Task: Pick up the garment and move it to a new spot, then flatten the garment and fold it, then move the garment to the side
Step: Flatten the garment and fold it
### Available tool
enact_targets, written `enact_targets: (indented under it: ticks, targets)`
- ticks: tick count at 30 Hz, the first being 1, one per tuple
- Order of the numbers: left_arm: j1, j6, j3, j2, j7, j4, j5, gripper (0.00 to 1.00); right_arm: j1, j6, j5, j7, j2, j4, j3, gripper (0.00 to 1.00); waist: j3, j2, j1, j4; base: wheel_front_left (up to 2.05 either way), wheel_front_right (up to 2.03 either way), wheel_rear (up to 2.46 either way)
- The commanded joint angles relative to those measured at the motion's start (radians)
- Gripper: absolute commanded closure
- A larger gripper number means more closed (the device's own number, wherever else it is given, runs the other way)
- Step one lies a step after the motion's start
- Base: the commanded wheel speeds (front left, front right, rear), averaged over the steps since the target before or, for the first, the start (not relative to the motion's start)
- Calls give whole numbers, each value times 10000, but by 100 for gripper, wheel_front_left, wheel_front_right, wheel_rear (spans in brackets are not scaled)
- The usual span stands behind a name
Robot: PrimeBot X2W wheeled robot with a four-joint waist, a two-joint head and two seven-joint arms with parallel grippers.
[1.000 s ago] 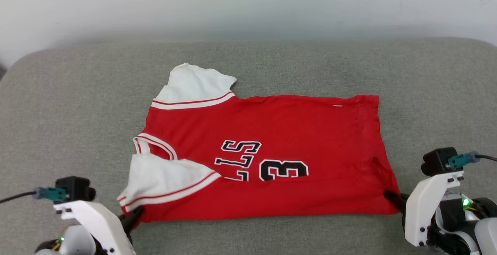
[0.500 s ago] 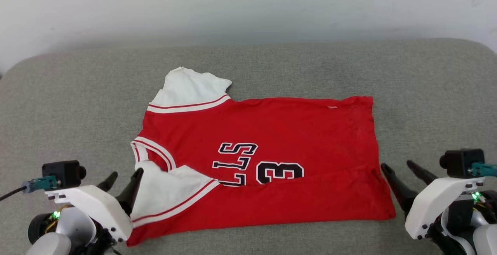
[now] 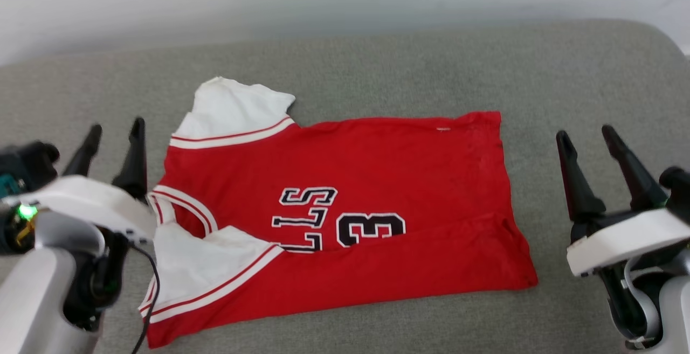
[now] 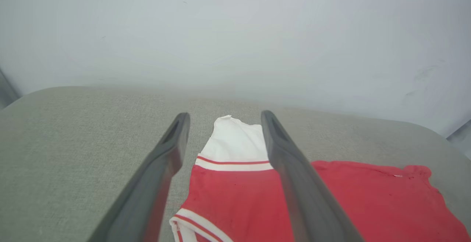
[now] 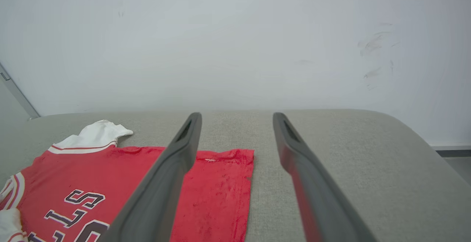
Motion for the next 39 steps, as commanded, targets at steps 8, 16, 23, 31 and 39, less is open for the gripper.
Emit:
enact_targets:
  ticks: [8,16,23,31,39]
  targets:
    - [-2175,-507,33,444,661,513,80,0,-1009,-4,-311,-347,331,-532,-2,0,1951,0,1,-634,0,0,0]
    - [-4952,-1725,-471,1323,3601,1743,-597,0,-1610,-4,-329,-511,489,-509,189,0,2996,0,1,-1269,0,0,0]
    - [-6889,-1974,-910,2211,6887,2474,-1136,0,-1773,-4,-141,-687,646,-419,353,0,3726,0,1,-1846,0,0,0]
    - [-7608,-1613,-1143,2860,9170,2978,-1487,0,-1880,-4,140,-978,780,-260,574,0,4530,0,1,-2355,0,0,0]
    - [-6603,-1282,-1431,2478,10166,3760,-2127,51,-1972,-6,319,-1117,850,56,633,0,4818,0,1,-2590,0,0,0]
